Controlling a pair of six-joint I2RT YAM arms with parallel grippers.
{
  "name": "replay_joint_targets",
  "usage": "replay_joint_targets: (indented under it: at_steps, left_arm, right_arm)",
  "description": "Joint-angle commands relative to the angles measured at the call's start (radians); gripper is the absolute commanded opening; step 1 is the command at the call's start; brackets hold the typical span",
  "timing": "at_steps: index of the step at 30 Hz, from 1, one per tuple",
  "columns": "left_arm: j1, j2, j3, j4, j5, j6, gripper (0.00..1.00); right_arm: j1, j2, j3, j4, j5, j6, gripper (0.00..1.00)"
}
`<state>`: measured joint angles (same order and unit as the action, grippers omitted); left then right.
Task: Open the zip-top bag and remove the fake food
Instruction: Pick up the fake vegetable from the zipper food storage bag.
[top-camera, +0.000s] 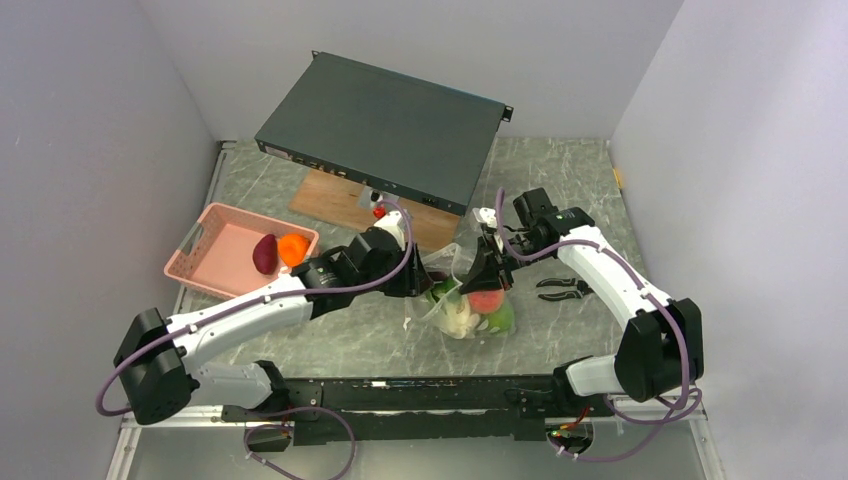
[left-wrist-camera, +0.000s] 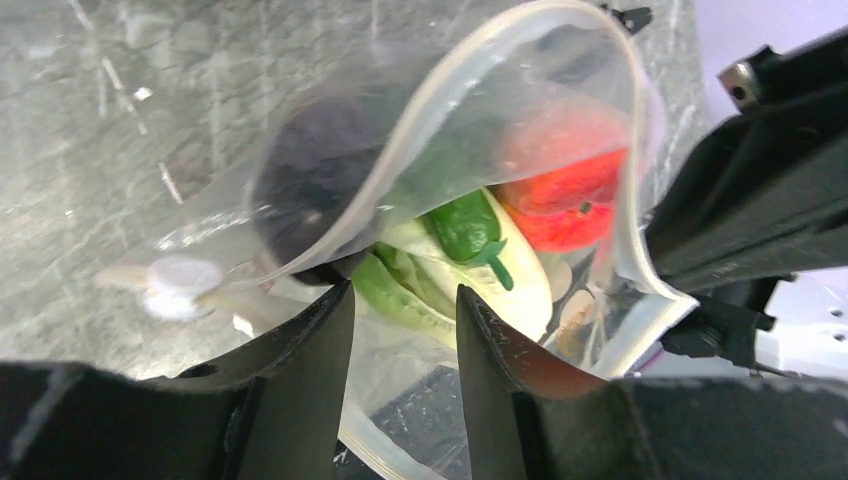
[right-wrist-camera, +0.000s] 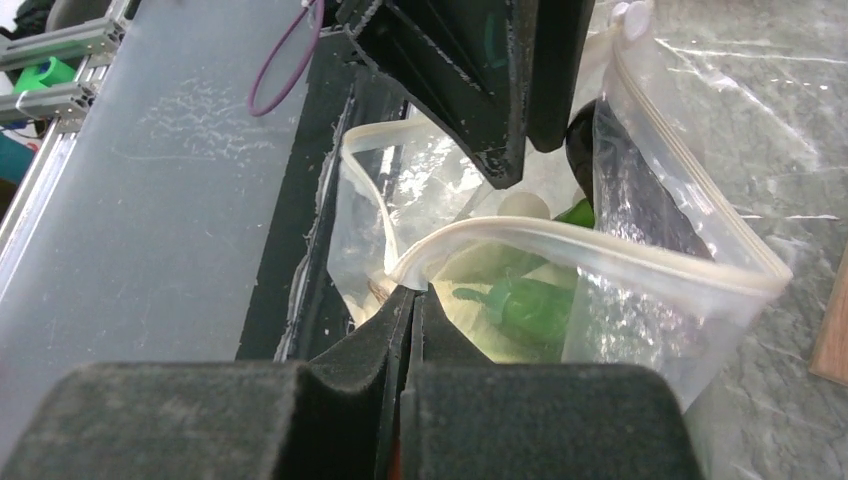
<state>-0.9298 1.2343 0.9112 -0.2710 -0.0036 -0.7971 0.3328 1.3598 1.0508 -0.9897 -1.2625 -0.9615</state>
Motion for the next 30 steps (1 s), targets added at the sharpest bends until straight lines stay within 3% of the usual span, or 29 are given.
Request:
replay_joint_targets:
  at_steps: [1, 10, 18, 22, 24, 27, 30]
  left_arm:
    - [-0.009, 0.000, 0.047, -0.090, -0.142, -0.033, 0.47]
    - [-0.009, 0.046, 0.072, -0.092, -0.254, -0.041, 0.50]
    - [-0.009, 0.012, 0.014, -0.003, -0.292, -0.064, 0.68]
    - [-0.009, 0.025, 0.009, 0.011, -0.328, -0.065, 0.69]
    - [-0.008, 0.043, 0.027, -0.006, -0.334, -0.058, 0.67]
    - [-0.007, 0.050, 0.034, 0.003, -0.320, -0.032, 0.52]
    - [-0.007, 0.047, 0.026, 0.038, -0.285, 0.033, 0.49]
  right_arm:
    - [0.007, -0.010, 0.033, -0.013, -0.054, -0.035, 0.00]
    - [0.073, 0.009, 0.043, -0.022, -0.044, -0.051, 0.00]
    - [0.080, 0.006, 0.032, -0.012, -0.034, -0.048, 0.00]
    - [0.083, 0.005, 0.033, -0.012, -0.032, -0.049, 0.00]
    - [0.083, 0.003, 0.034, -0.013, -0.031, -0.049, 0.00]
    - [0.083, 0.001, 0.034, -0.015, -0.032, -0.049, 0.00]
    - [0.084, 0.001, 0.036, -0.017, -0.027, -0.051, 0.00]
